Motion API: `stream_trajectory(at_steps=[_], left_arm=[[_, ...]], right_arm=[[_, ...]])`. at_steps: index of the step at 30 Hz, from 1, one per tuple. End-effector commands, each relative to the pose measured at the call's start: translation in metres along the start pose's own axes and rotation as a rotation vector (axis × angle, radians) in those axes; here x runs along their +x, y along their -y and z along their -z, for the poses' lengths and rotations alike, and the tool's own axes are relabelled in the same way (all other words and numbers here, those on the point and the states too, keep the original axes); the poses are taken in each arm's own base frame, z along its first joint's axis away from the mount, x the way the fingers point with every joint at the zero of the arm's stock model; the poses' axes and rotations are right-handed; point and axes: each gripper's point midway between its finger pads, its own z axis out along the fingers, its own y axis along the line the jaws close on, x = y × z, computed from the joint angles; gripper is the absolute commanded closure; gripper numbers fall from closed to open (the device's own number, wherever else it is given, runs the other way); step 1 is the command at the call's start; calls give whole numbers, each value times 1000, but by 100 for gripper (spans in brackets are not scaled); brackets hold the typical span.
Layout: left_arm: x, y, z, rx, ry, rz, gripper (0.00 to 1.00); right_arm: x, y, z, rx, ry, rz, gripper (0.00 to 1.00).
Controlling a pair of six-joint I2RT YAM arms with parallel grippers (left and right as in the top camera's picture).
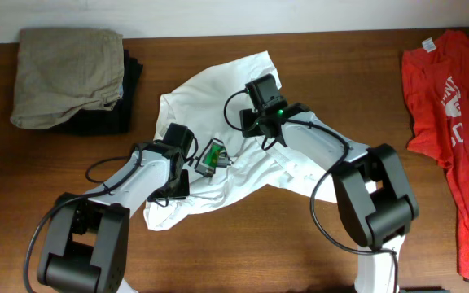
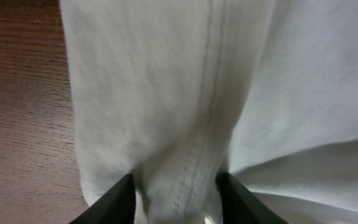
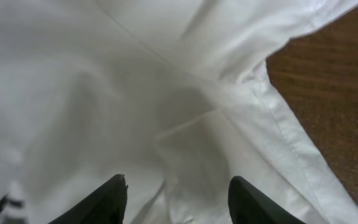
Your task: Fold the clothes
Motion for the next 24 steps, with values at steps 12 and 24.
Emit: stream_trajectory(at_steps=[12,24], left_arm=[[3,-4,-5,-20,-17,3,51],[3,-4,-5,-20,-17,3,46]], right_arm=[[7,-3,-24,51,14,-36,48],[11,-3,-20,175,48,-3,52]])
